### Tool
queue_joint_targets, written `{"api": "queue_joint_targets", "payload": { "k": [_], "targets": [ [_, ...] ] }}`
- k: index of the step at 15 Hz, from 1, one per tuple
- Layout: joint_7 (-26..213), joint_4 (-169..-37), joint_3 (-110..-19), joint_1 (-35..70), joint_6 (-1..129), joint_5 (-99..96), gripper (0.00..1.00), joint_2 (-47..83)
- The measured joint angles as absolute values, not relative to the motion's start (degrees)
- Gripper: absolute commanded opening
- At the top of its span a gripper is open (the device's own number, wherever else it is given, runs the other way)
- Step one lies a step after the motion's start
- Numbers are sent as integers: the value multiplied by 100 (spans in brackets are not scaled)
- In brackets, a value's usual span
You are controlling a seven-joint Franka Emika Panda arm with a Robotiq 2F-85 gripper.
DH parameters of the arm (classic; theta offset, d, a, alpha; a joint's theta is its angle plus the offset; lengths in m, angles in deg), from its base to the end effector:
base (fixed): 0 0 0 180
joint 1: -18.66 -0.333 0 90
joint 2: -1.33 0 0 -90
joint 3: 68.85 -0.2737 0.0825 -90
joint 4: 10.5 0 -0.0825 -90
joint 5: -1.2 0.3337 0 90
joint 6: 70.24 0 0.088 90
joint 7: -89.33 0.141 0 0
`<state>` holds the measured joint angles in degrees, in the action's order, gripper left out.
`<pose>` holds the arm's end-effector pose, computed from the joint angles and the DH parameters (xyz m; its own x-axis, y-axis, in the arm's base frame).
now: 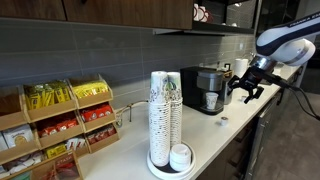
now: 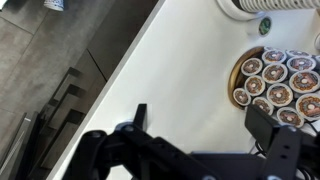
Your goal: Open the lid of the coffee machine and place the pod inside
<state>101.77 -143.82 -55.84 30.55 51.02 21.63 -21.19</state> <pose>0.3971 -0.1592 0.4557 0.6880 -0.7248 0.0359 -0.6468 -0.6350 -0.4224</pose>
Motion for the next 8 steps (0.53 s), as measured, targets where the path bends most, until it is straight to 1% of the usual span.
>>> {"api": "queue_joint_targets", "payload": {
  "k": [8],
  "targets": [
    [9978, -13878, -5417, 2973, 7352, 3202, 100, -1565]
  ]
}}
